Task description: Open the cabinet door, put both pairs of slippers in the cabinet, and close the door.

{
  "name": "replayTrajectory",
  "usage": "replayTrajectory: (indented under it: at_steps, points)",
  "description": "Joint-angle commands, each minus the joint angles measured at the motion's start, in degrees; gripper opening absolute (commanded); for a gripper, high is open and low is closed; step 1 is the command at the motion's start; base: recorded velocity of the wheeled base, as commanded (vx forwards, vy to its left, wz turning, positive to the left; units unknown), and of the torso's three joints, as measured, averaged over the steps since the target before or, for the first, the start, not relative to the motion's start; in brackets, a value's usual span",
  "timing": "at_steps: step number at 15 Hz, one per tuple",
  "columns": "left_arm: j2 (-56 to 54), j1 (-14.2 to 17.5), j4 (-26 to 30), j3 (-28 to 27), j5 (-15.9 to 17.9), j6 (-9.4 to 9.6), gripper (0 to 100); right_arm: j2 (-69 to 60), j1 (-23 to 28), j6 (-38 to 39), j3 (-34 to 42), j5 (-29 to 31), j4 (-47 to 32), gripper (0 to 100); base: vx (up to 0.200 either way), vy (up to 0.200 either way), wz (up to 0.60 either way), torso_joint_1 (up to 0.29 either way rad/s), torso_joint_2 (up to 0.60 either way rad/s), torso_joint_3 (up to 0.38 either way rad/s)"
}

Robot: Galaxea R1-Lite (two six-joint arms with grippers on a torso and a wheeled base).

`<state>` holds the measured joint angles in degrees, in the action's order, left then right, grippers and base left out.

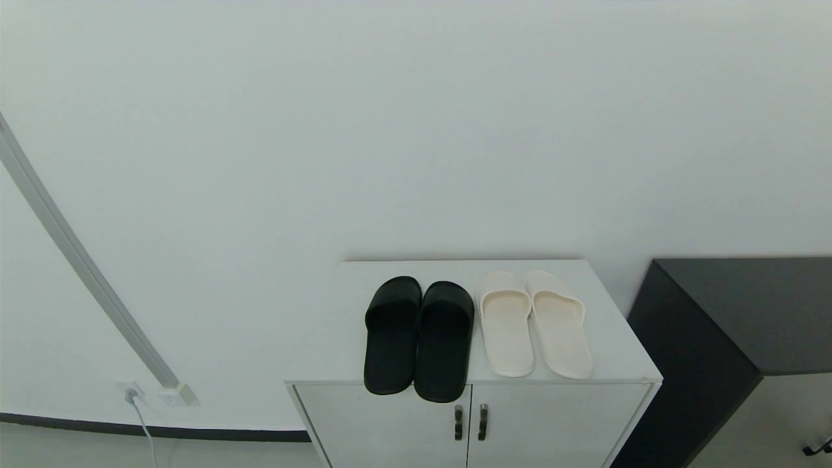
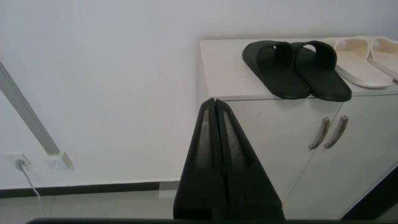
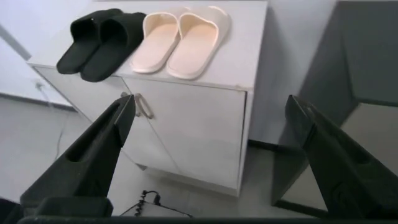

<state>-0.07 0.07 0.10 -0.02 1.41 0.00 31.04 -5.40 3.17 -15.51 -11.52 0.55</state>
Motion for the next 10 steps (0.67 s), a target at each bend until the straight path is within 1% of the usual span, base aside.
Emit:
replayTrajectory:
  at_steps: [1, 2, 3, 4, 5, 7, 8, 10]
  points:
    - [0.1, 0.0, 0.0, 0.0, 0.0, 0.09, 0, 22.4, -6.7, 1.8, -1.9, -0.4, 12.9, 100, 0.000, 0.000, 0.00, 0.000, 0.00, 0.000]
    - [0.1, -0.1, 0.0, 0.0, 0.2, 0.97, 0, 27.4, -8.8, 2.6, -4.4, 1.6, 16.8, 100, 0.000, 0.000, 0.00, 0.000, 0.00, 0.000]
    - [0.1, -0.1, 0.0, 0.0, 0.3, 1.23, 0, 31.9, -12.7, 4.0, -7.6, 4.5, 18.6, 100, 0.000, 0.000, 0.00, 0.000, 0.00, 0.000]
    - [0.1, 0.0, 0.0, 0.0, 0.2, 0.53, 0, 35.2, -16.7, 5.6, -10.4, 7.4, 18.7, 100, 0.000, 0.000, 0.00, 0.000, 0.00, 0.000]
    - [0.1, 0.0, 0.0, 0.0, 0.2, 0.26, 0, 38.7, -20.9, 7.0, -13.2, 10.1, 18.8, 100, 0.000, 0.000, 0.00, 0.000, 0.00, 0.000]
    - [0.1, 0.0, 0.0, 0.0, 0.2, 0.53, 0, 46.7, -27.5, 10.3, -18.9, 15.7, 19.0, 100, 0.000, 0.000, 0.00, 0.000, 0.00, 0.000]
    - [0.1, 0.0, 0.0, 0.0, 0.0, 0.88, 0, 50.1, -30.3, 11.0, -20.7, 18.6, 19.8, 100, 0.000, 0.000, 0.00, 0.000, 0.00, 0.000]
    - [0.1, 0.0, 0.0, 0.0, -0.1, 0.35, 0, 58.5, -34.0, 12.5, -23.6, 24.7, 22.9, 100, 0.000, 0.000, 0.00, 0.000, 0.00, 0.000]
